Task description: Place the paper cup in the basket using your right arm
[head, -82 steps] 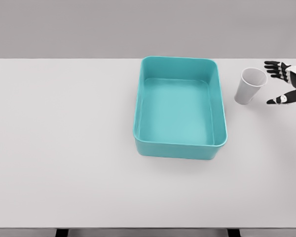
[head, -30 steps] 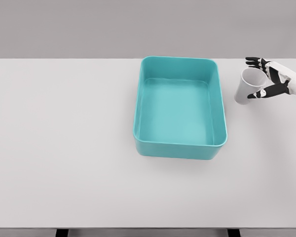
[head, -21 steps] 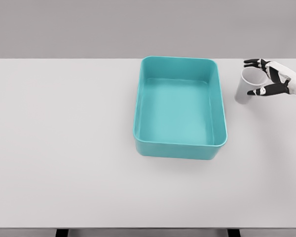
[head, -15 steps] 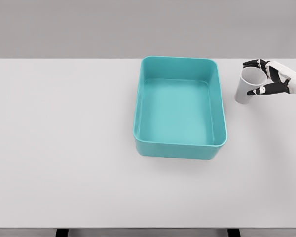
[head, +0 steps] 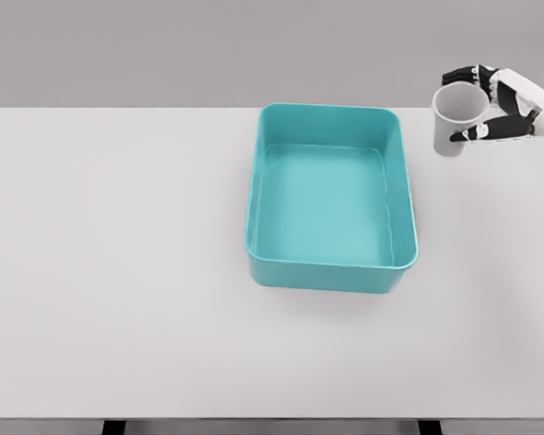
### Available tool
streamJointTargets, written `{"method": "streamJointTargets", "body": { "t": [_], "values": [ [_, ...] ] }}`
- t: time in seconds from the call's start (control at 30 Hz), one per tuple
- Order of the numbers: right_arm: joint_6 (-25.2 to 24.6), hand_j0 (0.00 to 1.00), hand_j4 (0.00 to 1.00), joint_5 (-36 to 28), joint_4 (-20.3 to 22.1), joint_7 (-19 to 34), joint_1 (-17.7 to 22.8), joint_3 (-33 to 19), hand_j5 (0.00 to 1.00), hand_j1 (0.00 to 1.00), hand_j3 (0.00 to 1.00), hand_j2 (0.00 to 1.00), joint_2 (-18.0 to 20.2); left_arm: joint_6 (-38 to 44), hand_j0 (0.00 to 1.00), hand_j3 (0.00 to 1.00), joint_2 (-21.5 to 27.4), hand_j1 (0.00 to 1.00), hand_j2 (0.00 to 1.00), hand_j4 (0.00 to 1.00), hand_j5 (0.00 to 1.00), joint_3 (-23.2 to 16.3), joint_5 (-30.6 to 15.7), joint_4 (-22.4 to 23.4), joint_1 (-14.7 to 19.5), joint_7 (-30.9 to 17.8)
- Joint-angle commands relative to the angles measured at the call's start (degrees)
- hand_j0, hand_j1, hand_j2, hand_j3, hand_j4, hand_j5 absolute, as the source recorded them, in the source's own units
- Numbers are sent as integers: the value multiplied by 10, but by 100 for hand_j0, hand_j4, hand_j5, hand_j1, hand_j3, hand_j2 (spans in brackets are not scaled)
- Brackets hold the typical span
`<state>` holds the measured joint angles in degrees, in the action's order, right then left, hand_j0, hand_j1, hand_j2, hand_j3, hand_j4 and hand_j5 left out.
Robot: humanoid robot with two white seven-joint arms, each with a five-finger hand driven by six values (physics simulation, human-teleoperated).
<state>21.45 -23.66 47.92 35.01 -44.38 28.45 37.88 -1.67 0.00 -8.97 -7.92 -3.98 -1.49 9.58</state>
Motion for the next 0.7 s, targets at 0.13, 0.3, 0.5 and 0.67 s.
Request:
{"method": "streamJointTargets", "body": {
  "t": [0.13, 0.3, 0.5, 0.67],
  "values": [
    [-4, 75, 75, -5, 52, 0, -4, -14, 75, 75, 75, 75, 1, 0, 100, 100, 0, 100, 100, 100, 100, 0, 0, 0, 0, 0],
    [-7, 75, 75, -3, 111, 0, -5, -14, 75, 75, 75, 75, -6, 0, 100, 100, 0, 100, 100, 100, 100, 0, 0, 0, 0, 0],
    [-8, 76, 76, 5, 180, 0, -5, 8, 76, 76, 76, 76, -20, 0, 100, 100, 0, 100, 100, 100, 100, 0, 0, 0, 0, 0],
    [-5, 76, 76, 23, 189, 0, -5, 39, 76, 76, 76, 76, -32, 0, 100, 100, 0, 100, 100, 100, 100, 0, 0, 0, 0, 0]
  ]
}}
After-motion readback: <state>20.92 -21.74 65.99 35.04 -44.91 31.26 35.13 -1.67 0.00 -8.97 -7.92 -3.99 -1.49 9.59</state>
